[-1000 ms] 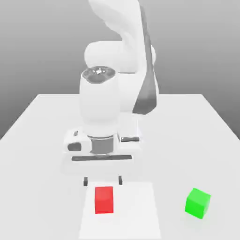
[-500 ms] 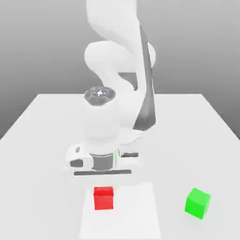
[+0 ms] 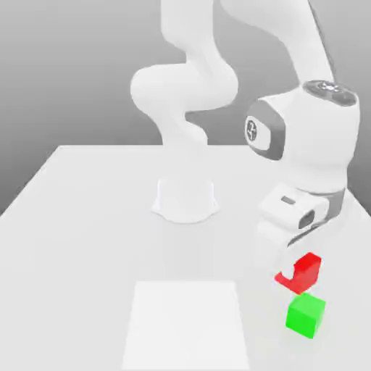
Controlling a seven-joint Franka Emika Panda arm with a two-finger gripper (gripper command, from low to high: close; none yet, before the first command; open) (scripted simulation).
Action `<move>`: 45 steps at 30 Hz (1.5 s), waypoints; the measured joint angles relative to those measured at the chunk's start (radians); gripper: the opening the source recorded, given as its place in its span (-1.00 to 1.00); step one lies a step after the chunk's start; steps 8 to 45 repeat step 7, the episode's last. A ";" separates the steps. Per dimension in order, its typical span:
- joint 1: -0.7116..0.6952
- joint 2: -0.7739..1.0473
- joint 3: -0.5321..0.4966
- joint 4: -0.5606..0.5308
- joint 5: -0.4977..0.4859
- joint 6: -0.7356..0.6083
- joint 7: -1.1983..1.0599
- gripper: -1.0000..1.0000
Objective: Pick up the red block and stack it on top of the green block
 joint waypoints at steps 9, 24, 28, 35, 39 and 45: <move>0.014 0.128 -0.021 0.009 -0.051 0.117 0.035 1.00; 0.014 0.128 -0.021 0.009 -0.051 0.117 0.035 1.00; 0.014 0.128 -0.021 0.009 -0.051 0.117 0.035 1.00; 0.014 0.128 -0.021 0.009 -0.051 0.117 0.035 1.00; 0.014 0.128 -0.021 0.009 -0.051 0.117 0.035 1.00; 0.014 0.128 -0.021 0.009 -0.051 0.117 0.035 1.00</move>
